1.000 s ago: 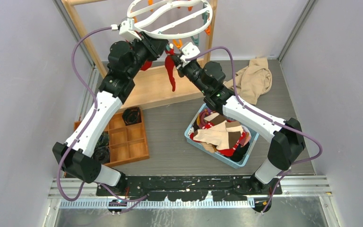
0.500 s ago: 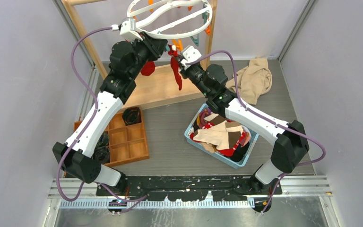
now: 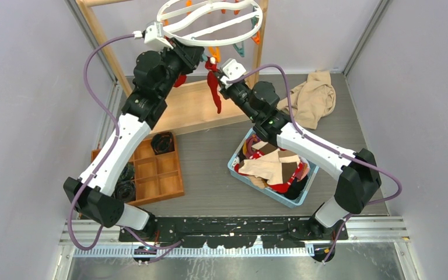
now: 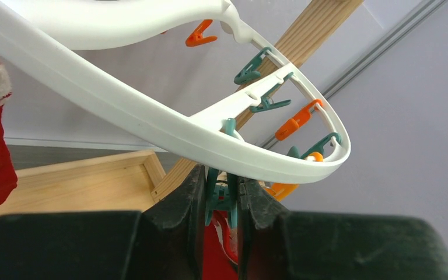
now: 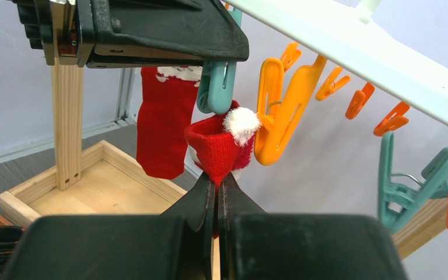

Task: Clip the socks to the hanger
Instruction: Clamp the sock onto the hanger.

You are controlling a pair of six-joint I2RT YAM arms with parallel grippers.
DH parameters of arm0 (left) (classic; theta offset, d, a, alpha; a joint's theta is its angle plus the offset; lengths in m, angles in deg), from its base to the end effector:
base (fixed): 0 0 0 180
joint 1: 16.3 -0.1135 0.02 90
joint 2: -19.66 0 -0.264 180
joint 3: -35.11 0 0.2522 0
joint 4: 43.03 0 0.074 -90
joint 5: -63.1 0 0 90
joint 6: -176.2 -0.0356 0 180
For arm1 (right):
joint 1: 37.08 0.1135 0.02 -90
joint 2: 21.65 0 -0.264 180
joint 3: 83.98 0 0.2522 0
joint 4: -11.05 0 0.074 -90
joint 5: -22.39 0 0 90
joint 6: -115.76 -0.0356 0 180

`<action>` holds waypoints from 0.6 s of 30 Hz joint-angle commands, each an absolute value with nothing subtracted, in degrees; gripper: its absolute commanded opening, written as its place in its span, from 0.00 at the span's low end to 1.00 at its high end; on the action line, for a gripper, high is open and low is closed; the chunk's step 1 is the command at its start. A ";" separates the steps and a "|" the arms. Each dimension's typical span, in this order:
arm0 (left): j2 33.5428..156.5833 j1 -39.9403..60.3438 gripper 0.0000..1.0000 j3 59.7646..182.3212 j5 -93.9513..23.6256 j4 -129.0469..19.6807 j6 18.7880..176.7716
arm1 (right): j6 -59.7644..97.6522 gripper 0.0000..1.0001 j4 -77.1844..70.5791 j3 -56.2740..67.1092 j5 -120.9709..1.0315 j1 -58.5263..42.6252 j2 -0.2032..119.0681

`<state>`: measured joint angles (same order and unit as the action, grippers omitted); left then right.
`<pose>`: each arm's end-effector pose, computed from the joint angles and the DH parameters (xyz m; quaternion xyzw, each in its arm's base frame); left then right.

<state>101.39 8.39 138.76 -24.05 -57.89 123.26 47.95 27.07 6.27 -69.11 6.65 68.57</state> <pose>0.2958 -0.1340 0.4824 -0.0899 0.6562 -0.3703 0.6514 0.2742 0.2610 0.4079 -0.3184 0.5103 0.1415 0.7862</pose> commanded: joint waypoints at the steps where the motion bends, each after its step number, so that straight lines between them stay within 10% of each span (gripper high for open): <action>1: 98.85 8.31 0.00 139.08 -21.42 -55.99 123.91 | 47.74 0.01 31.08 7.97 -70.27 7.39 66.26; 18: 98.85 8.49 0.00 138.41 -20.72 -55.91 123.87 | 47.85 0.01 30.00 11.61 -72.36 8.32 67.76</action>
<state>100.63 8.39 138.54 -22.39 -57.83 123.48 47.98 27.25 8.22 -71.25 7.67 68.61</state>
